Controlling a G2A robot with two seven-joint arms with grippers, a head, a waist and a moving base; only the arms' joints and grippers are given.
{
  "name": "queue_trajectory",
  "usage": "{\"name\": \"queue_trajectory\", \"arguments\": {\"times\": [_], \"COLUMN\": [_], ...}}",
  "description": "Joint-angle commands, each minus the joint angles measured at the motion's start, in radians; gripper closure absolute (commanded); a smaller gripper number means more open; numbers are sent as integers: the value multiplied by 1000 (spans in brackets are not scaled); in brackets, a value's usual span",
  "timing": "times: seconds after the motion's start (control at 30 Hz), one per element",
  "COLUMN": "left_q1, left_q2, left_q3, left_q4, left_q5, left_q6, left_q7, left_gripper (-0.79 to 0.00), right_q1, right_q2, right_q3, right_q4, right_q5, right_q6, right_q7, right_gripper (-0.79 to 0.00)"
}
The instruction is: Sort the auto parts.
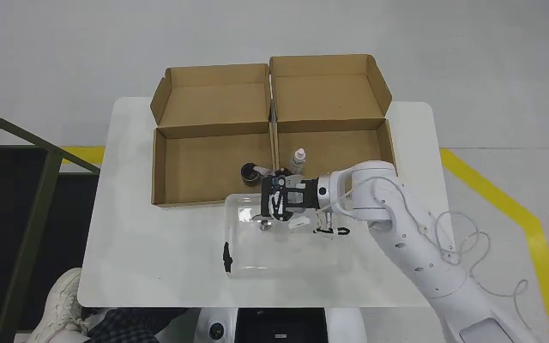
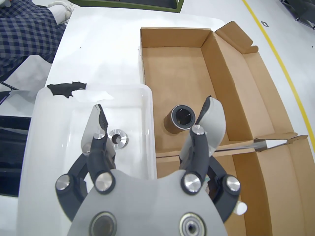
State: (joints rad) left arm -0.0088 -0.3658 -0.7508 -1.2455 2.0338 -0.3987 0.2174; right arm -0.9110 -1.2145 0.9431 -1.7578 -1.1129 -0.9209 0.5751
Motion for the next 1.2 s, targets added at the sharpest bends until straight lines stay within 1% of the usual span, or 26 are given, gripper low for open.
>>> {"name": "queue_trajectory", "arguments": {"times": [0.0, 0.13, 0.27, 0.43, 0.5, 0.57, 0.7, 0.77, 1.07, 1.17], "left_q1": [0, 0, 0, 0, 0, 0, 0, 0, 0, 0], "left_q2": [0, 0, 0, 0, 0, 0, 0, 0, 0, 0], "left_q3": [0, 0, 0, 0, 0, 0, 0, 0, 0, 0], "left_q4": [0, 0, 0, 0, 0, 0, 0, 0, 0, 0], "left_q5": [0, 0, 0, 0, 0, 0, 0, 0, 0, 0], "left_q6": [0, 0, 0, 0, 0, 0, 0, 0, 0, 0], "left_q7": [0, 0, 0, 0, 0, 0, 0, 0, 0, 0], "left_gripper": [-785, -785, -785, -785, -785, -785, -785, -785, -785, -785], "right_q1": [-43, -113, -164, -194, -198, -202, -201, -197, -150, -132], "right_q2": [11, 27, 39, 48, 50, 52, 53, 52, 40, 36], "right_q3": [13, 28, 31, 24, 21, 15, 1, -8, -64, -77], "right_q4": [-50, -114, -121, -119, -120, -113, -80, -58, 42, 67], "right_q5": [-10, -34, -42, -65, -88, -114, -158, -178, -243, -252], "right_q6": [-14, -27, -49, -55, -53, -54, -50, -42, -8, 1], "right_q7": [24, 53, 56, 43, 38, 24, -17, -40, -130, -147], "right_gripper": [-662, -686, -693, -708, -711, -736, -739, -763, -736, -711]}}
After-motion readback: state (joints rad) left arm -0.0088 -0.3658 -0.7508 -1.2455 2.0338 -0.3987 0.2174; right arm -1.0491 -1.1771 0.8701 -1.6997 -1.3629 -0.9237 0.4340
